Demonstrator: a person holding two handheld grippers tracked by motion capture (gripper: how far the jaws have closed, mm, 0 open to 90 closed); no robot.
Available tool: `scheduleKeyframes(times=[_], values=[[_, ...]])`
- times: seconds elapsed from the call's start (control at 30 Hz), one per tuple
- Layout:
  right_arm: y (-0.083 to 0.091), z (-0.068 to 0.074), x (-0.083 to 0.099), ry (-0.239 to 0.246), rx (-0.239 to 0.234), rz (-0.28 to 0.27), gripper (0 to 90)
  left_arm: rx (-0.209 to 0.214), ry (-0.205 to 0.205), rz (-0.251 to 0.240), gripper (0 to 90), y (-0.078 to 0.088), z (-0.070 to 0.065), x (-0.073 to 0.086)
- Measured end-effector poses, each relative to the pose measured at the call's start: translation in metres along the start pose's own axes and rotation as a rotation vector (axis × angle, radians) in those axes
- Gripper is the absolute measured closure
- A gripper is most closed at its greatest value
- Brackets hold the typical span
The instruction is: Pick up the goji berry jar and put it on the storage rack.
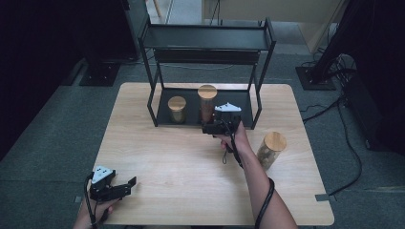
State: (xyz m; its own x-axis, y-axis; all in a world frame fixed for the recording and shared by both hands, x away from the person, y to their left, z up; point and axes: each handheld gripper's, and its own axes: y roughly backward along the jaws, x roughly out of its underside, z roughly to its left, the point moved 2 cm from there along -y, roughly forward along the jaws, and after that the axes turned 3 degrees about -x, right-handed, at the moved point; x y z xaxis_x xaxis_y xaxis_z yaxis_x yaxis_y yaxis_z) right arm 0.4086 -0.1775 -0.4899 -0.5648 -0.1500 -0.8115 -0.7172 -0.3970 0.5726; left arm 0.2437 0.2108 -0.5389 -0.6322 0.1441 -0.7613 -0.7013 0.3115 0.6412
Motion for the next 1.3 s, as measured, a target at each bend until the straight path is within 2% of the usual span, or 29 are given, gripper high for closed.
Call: scheduleKeyframes(times=[0.13,0.4,0.8,1.1,1.3], values=[[0.006,0.005,0.016,0.022,-0.016,0.006,1.0,0.008,0.001,-0.001,9.0,0.0,0.001,0.0],[0.013,0.014,0.038,0.027,-0.049,0.014,1.2,0.003,0.0,0.0,9.0,0.0,0.001,0.0],[0.019,0.018,0.056,0.041,-0.052,0.034,1.3,0.004,0.001,-0.001,9.0,-0.001,0.001,-0.001],[0.023,0.016,0.071,0.049,-0.043,0.048,1.4,0.002,-0.002,0.0,9.0,-0.001,0.001,-0.001],[0.029,0.014,0.075,0.035,-0.036,0.04,2.9,-0.001,-0.005,0.002,9.1,0.0,0.001,-0.001]])
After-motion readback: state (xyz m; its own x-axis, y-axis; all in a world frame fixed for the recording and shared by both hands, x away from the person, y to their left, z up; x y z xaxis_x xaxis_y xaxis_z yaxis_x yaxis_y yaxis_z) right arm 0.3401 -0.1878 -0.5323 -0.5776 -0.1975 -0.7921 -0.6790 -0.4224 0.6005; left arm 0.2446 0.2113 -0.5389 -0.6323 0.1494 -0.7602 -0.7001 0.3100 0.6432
